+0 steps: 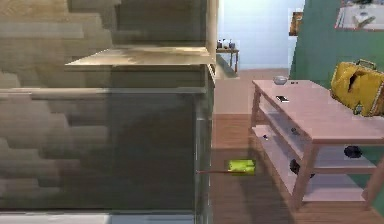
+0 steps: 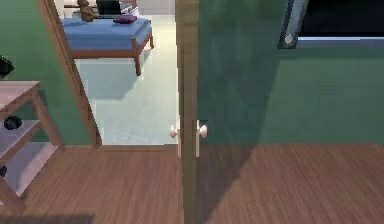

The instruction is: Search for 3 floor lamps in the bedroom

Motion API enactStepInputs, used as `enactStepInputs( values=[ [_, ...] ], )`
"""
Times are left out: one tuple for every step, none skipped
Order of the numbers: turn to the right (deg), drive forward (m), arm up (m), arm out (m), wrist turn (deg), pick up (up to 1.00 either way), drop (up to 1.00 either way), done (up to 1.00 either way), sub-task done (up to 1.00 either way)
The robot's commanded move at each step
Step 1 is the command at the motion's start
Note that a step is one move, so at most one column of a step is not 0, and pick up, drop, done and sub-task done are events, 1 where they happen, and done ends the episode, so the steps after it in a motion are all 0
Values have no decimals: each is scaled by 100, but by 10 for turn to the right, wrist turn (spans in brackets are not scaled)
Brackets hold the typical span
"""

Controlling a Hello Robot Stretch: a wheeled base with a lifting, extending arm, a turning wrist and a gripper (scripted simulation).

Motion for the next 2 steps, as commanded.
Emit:
enactStepInputs(
  values=[
    [240,0,0,0,0,0,0,0,0],
    [0,30,0,0,0,0,0,0,0]
  ],
)
